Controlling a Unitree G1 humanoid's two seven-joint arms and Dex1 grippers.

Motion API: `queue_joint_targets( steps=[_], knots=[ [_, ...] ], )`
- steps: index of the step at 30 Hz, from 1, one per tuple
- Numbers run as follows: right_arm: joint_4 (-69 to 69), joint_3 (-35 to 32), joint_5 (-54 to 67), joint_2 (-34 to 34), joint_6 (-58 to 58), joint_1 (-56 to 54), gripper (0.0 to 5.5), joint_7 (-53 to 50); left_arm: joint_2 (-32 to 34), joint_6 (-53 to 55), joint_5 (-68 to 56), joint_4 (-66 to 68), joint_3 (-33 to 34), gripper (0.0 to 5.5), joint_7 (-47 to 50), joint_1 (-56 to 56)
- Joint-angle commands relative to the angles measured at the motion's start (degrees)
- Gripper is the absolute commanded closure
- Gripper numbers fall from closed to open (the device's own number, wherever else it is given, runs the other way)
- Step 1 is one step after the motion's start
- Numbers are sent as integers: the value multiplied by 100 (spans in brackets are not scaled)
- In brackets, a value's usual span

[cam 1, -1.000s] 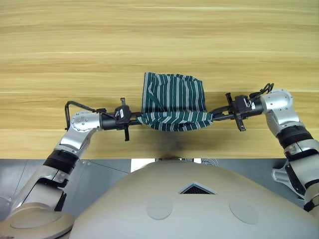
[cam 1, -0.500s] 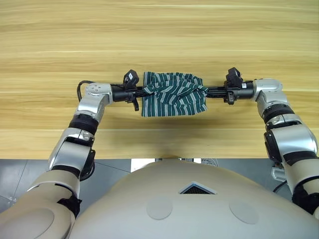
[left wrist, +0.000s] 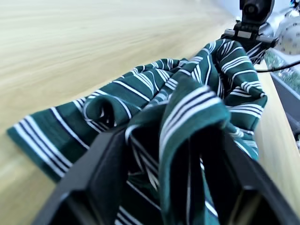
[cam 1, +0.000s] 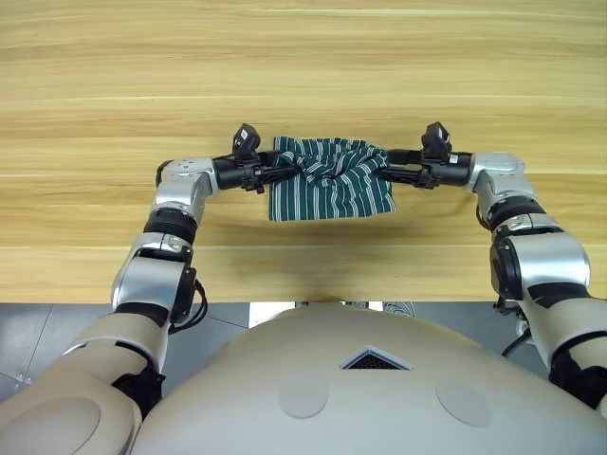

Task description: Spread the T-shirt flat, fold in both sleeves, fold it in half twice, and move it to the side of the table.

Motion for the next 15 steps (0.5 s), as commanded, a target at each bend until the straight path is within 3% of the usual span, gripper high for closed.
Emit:
queue_joint_targets(
  steps=[1, 12, 15],
  knots=[
    [-180, -138, -231, 168, -242, -13, 228, -644, -70, 187, -46, 175, 368, 252, 286, -171],
    [-163, -263, -862, 336, -185, -112, 25, -2985, -107, -249, -91, 701, 1356, 67, 1020, 81],
    [-120, -324, -945, 256, -197, -92, 10, -3172, -78, -742, 131, 1051, 1387, 11, 1341, 85]
  ],
)
